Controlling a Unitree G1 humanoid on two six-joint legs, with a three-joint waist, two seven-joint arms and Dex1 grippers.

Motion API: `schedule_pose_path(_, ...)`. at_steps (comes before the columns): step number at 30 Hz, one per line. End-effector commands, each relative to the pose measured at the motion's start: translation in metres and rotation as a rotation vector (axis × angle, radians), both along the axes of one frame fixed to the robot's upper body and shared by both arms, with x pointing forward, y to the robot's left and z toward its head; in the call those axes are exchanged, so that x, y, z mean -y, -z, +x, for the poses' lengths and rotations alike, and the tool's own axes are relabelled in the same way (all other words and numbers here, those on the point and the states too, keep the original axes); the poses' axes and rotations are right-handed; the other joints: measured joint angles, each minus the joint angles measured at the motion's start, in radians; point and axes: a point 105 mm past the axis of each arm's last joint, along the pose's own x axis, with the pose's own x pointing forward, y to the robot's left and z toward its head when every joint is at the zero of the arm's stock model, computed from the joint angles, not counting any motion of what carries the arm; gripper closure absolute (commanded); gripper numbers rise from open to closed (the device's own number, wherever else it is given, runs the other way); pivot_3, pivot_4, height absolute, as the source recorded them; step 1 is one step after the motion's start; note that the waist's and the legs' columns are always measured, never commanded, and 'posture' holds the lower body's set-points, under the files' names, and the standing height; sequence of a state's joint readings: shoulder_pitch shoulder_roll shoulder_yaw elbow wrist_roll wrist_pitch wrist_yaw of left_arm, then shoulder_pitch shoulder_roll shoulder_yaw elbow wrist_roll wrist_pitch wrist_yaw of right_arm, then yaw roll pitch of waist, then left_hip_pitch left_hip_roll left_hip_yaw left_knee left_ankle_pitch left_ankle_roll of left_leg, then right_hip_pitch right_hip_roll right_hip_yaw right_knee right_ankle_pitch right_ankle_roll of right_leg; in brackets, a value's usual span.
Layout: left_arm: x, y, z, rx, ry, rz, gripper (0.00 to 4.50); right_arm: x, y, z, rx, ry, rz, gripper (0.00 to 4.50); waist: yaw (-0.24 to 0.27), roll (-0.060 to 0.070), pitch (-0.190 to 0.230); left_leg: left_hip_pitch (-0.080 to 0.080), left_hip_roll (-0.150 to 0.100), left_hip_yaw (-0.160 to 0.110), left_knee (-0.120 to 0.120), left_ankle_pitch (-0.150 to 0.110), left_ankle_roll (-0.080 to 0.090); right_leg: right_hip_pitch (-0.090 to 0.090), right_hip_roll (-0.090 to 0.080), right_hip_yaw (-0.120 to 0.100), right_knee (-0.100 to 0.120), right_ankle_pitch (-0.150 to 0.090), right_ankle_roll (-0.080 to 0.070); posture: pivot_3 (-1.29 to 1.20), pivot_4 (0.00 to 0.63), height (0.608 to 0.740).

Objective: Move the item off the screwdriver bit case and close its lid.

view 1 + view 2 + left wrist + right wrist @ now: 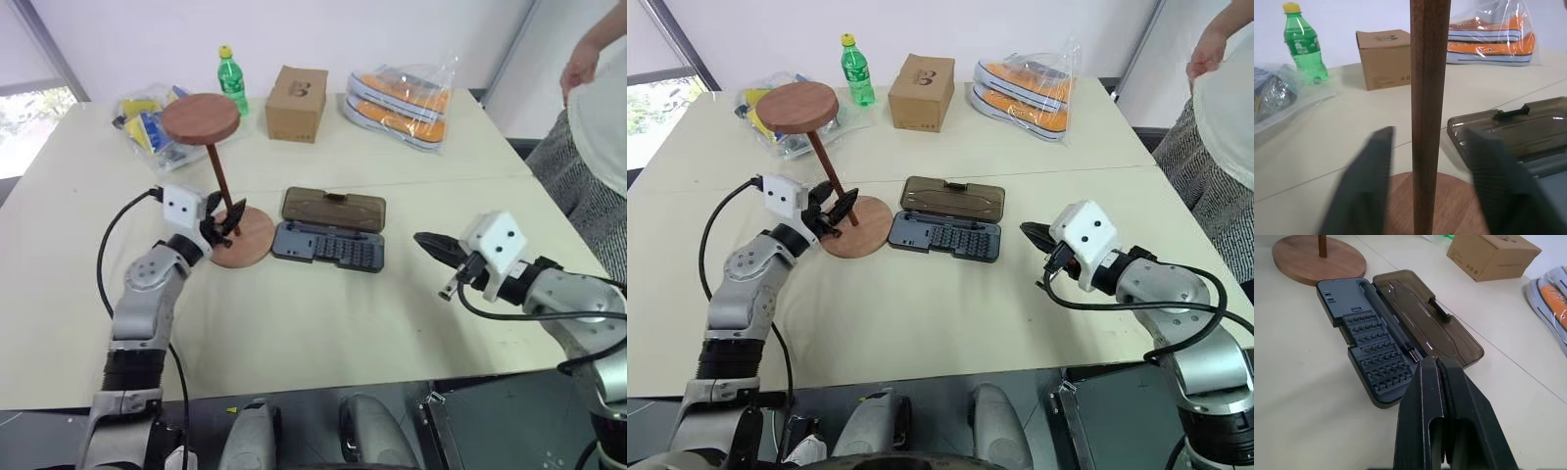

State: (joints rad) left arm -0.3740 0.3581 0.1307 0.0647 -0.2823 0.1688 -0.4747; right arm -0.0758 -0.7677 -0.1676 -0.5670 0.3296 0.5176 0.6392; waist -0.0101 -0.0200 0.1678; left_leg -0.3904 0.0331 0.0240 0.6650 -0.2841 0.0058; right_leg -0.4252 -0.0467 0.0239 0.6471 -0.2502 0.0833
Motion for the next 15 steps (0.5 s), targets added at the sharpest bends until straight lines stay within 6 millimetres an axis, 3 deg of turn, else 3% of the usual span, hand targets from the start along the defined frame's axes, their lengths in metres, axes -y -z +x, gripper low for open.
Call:
schedule_pose_path(1, 0.003, -0.016, 0.002, 0.069, -0.003, 0.008, 4.32, -0.004, -0.01, -0.004, 0.053, -0.012, -0.005, 4.5, 0.0, 0.0, 0.0, 0.0, 0.0, 0.0, 0.0, 0.0, 0.0, 0.0, 0.0, 0.0, 0.0, 0.0, 0.0, 0.0, 0.15, 0.74)
schedule_pose_path(2, 0.002, -0.016, 0.003, 0.072, -0.007, 0.008, 4.49, -0.005, -0.01, -0.004, 0.053, -0.011, -0.005, 4.5, 0.0, 0.0, 0.0, 0.0, 0.0, 0.0, 0.0, 0.0, 0.0, 0.0, 0.0, 0.0, 0.0, 0.0, 0.0, 0.0, 0.15, 0.74)
schedule_pose_path(8, -0.003, -0.02, 0.004, 0.103, -0.049, 0.012, 4.48, -0.005, -0.008, -0.004, 0.048, -0.012, -0.007, 4.5, -0.001, 0.0, 0.0, 0.0, 0.0, 0.0, 0.0, 0.0, 0.0, 0.0, 0.0, 0.0, 0.0, 0.0, 0.0, 0.0, 0.15, 0.74)
schedule_pose_path(15, -0.052, -0.046, 0.005, 0.185, -0.308, 0.003, 4.48, -0.011, -0.004, 0.0, 0.038, -0.04, -0.001, 4.5, -0.003, 0.0, 0.0, 0.0, 0.0, 0.0, 0.0, 0.0, 0.0, 0.0, 0.0, 0.0, 0.0, 0.0, 0.0, 0.0, 0.15, 0.74)
